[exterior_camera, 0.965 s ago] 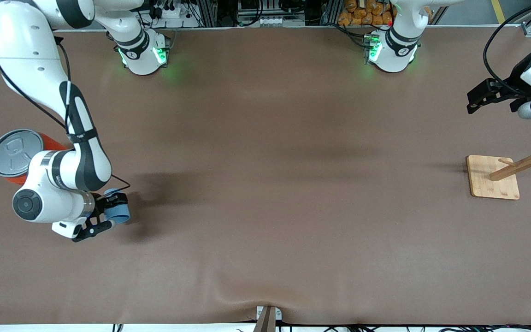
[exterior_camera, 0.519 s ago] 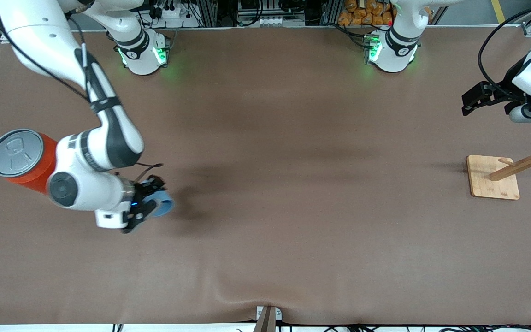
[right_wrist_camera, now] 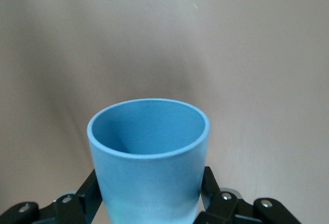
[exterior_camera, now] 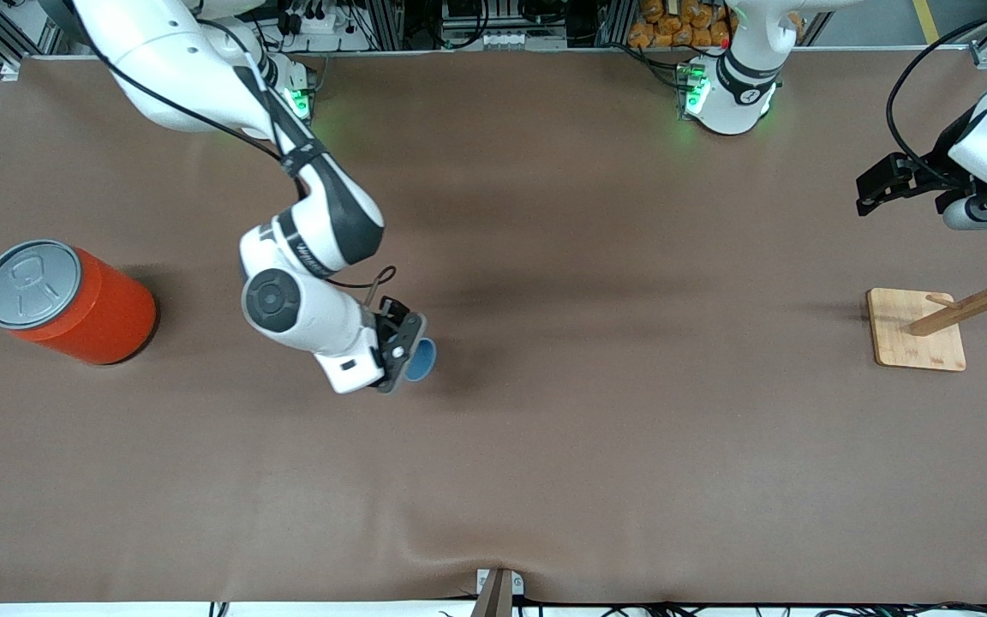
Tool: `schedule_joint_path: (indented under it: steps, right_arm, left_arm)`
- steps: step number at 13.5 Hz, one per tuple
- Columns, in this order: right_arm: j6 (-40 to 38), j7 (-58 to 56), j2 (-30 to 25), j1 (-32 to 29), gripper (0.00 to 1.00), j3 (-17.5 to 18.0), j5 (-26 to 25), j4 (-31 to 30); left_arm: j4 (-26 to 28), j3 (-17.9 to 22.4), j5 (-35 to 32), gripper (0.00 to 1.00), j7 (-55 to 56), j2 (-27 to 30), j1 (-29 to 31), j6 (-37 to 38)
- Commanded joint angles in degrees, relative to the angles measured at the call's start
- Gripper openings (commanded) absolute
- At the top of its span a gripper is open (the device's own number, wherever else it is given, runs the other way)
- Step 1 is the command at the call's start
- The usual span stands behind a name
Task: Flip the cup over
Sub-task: 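Lift the cup with the right gripper and carry it to mid-table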
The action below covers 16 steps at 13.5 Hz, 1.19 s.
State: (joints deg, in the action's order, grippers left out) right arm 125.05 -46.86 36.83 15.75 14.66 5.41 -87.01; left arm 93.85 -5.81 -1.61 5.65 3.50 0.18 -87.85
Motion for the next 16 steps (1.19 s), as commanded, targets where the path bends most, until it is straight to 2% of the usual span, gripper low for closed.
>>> schedule_joint_path:
  steps: [1, 3, 5, 6, 12, 13, 14, 16]
  right_arm:
    - [3.7, -9.46, 2.1, 1.64, 0.64, -0.07, -0.22, 0.35]
    - [4.84, -10.53, 2.81, 4.89, 0.64, -0.41, -1.62, 0.17]
    - [7.91, -10.45, 4.03, 6.92, 0.63, -0.51, -7.75, 0.17]
    - [9.06, -10.18, 4.82, 7.88, 0.63, -0.51, -9.17, 0.17]
    - [9.68, -9.65, 7.55, 11.92, 0.63, -2.87, -9.63, 0.26]
    - [9.68, -9.65, 7.55, 13.07, 0.69, -4.27, -9.63, 0.35]
    - [9.68, -9.65, 7.55, 14.03, 0.82, -5.15, -9.54, 0.35]
    - [10.64, -9.13, 7.55, 14.83, 1.0, -5.51, -9.54, 0.35]
  left_arm:
    - [-0.6, -0.26, -0.5, 1.0, -0.55, -0.07, 0.26, 0.66]
    - [-0.6, -0.34, -0.5, 1.0, -0.55, -0.07, 0.26, 0.66]
    - [-0.6, -0.34, -0.5, 1.0, -0.55, -0.07, 0.26, 0.66]
    - [-0.6, -0.26, -0.5, 1.0, -0.55, -0.07, 0.34, 0.66]
    - [-0.6, -0.26, -0.5, 1.0, -0.64, -0.07, 0.35, 0.66]
    - [-0.6, -0.26, -0.5, 1.0, -0.55, -0.07, 0.35, 0.66]
    - [-0.6, -0.26, -0.5, 1.0, -0.64, -0.07, 0.43, 0.66]
    - [-0.69, -0.26, -0.5, 1.0, -0.72, 0.02, 0.52, 0.66]
